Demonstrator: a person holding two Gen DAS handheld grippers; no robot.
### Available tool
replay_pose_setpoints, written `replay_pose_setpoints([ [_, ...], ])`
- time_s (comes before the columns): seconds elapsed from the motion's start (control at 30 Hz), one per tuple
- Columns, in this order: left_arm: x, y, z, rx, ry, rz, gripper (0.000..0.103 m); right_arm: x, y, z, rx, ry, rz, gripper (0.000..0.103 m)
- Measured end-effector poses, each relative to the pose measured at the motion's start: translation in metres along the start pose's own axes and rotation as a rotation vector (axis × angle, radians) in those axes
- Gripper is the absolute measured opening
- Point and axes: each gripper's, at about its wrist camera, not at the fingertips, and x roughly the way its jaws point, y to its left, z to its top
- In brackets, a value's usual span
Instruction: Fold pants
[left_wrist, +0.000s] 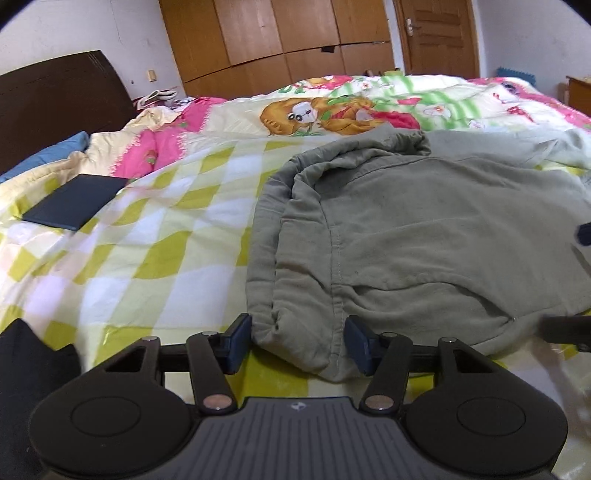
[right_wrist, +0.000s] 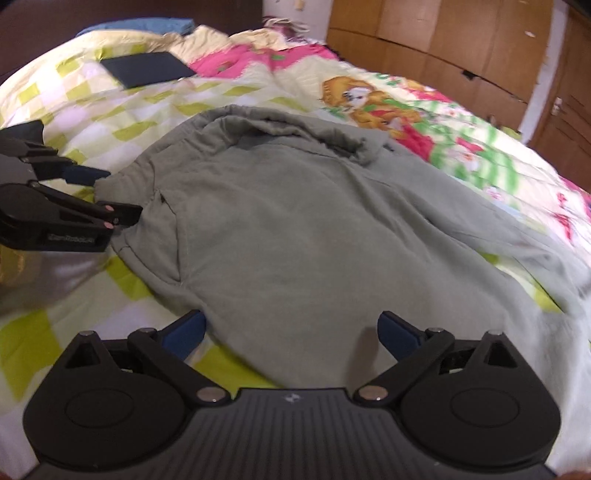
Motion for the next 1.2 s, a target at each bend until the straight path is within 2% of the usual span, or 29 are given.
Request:
replay_pose_setpoints([
  [0.1,-0.002,0.005,-0.002,0.037,0.009,-0.012,0.052,0.010,-0.002,0.002,0.011,0.036,0.046,0.093],
  [0.13,-0.003,0.008,-0.002,0.044,0.022,-0.007,0.042,0.011,-0.002,0.003,0.018,0.044,0.057,0.088],
  [0.17,-0.004,0.011,-0.002,0.046,0.034,-0.015,0.041,0.011,0.000,0.005,0.022,0.051,0.070,0.079],
  [0.23,-0.006,0.018,-0.003,0.042,0.048,-0.030,0.040,0.010,0.006,0.009,0.033,0.066,0.096,0.068],
  [0.3,-0.008,0.022,-0.006,0.045,0.059,-0.030,0.040,0.007,0.016,0.011,0.018,0.079,0.108,0.062],
  [0.37,-0.014,0.025,-0.010,0.064,0.069,-0.028,0.039,0.001,0.022,0.012,0.029,0.093,0.156,0.051],
  [0.43,-0.024,0.031,-0.016,0.072,0.086,-0.020,0.039,-0.003,0.030,0.012,0.069,0.117,0.228,0.049],
  [0.53,-0.040,0.045,-0.030,0.085,0.119,0.018,0.039,-0.012,0.058,0.011,0.034,0.132,0.301,0.049],
  [0.67,-0.056,0.072,-0.052,0.048,0.172,0.100,0.039,-0.020,0.092,0.009,0.079,0.142,0.436,0.055],
  [0.77,-0.069,0.088,-0.061,-0.017,0.181,0.130,0.039,-0.031,0.113,0.009,0.077,0.110,0.462,0.055],
  [0.87,-0.083,0.092,-0.064,-0.057,0.161,0.140,0.040,-0.045,0.096,0.005,0.191,0.087,0.496,0.054],
  [0.93,-0.092,0.087,-0.062,-0.048,0.139,0.159,0.040,-0.061,0.071,-0.006,0.246,0.061,0.448,0.056],
  [1.03,-0.102,0.077,-0.056,-0.034,0.091,0.158,0.040,-0.082,0.013,-0.030,0.340,0.032,0.322,0.062],
  [1.13,-0.102,0.063,-0.050,-0.034,0.069,0.131,0.040,-0.088,-0.053,-0.057,0.443,0.032,0.130,0.065],
  [1.2,-0.096,0.052,-0.051,-0.020,0.104,0.114,0.040,-0.081,-0.093,-0.076,0.531,0.081,0.002,0.066],
])
